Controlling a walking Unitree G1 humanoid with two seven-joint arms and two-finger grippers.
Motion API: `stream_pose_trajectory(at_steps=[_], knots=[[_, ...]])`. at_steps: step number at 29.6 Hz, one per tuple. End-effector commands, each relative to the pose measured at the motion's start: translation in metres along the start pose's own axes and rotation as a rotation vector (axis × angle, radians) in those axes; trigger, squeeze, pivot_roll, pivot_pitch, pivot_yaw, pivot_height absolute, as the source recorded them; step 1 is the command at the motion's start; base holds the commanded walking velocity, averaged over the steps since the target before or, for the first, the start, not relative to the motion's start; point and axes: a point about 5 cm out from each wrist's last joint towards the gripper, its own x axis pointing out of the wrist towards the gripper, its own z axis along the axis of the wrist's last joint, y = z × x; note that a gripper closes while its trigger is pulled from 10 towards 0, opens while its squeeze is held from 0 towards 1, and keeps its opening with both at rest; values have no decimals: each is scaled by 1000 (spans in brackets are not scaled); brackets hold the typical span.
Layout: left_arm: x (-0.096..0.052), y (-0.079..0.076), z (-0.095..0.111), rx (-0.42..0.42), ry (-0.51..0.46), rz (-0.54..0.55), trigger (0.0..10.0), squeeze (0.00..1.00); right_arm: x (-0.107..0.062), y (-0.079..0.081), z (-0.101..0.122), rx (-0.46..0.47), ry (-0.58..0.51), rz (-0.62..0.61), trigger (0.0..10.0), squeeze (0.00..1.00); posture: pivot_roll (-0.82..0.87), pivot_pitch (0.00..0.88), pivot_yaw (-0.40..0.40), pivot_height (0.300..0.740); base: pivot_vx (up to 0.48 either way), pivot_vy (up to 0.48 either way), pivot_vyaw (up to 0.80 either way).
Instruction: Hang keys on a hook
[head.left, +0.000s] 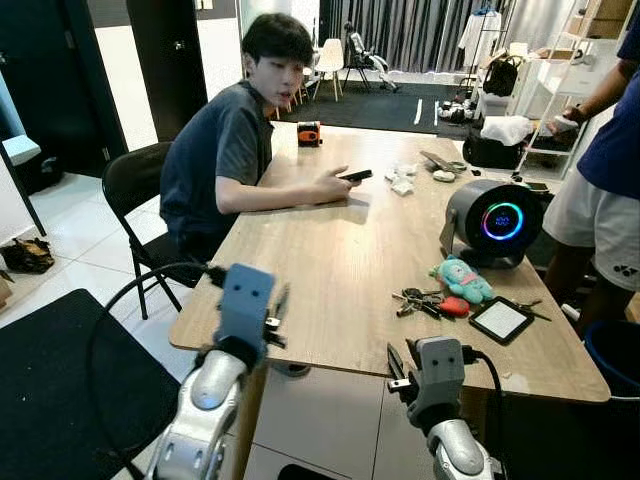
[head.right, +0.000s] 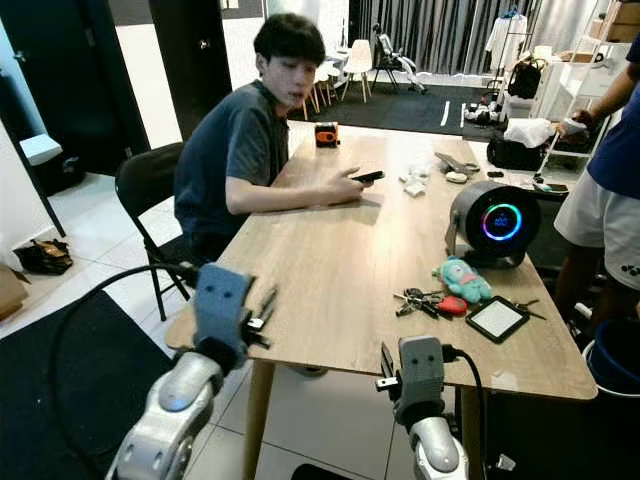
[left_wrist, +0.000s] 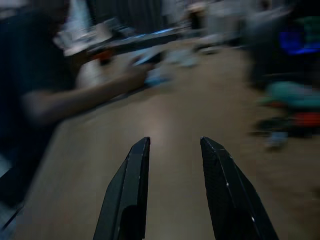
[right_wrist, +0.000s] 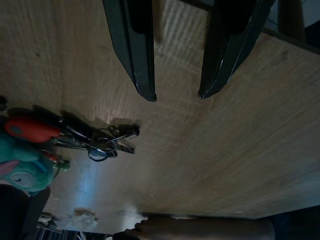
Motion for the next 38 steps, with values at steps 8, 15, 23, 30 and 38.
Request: stream_pose_trajectory(at_steps=[8, 15, 23, 30, 38], knots=[[-3, -8, 10, -21, 11, -85, 10000, 0, -6, -15, -3, -88, 10, -10, 10000, 0, 66, 109, 61, 740, 0, 0, 0], [-2, 5, 12, -62, 22, -40, 10000, 0, -5, -16, -2, -72, 8, -29, 10000, 0, 67, 110, 66, 740, 0, 0, 0], [-3, 7, 10, -63, 33, 11, 10000, 0, -4, -4, -3, -55, 10, 4, 10000, 0, 75, 108, 54, 740, 0, 0, 0], [-2, 11, 10, -71, 45, 69, 10000, 0, -2, -3, -2, -53, 9, 14, 10000, 0, 76, 107, 46, 740, 0, 0, 0], [-1, 15, 9, -73, 52, 103, 10000, 0, -1, -4, -2, -55, 8, 14, 10000, 0, 74, 105, 44, 740, 0, 180, 0]])
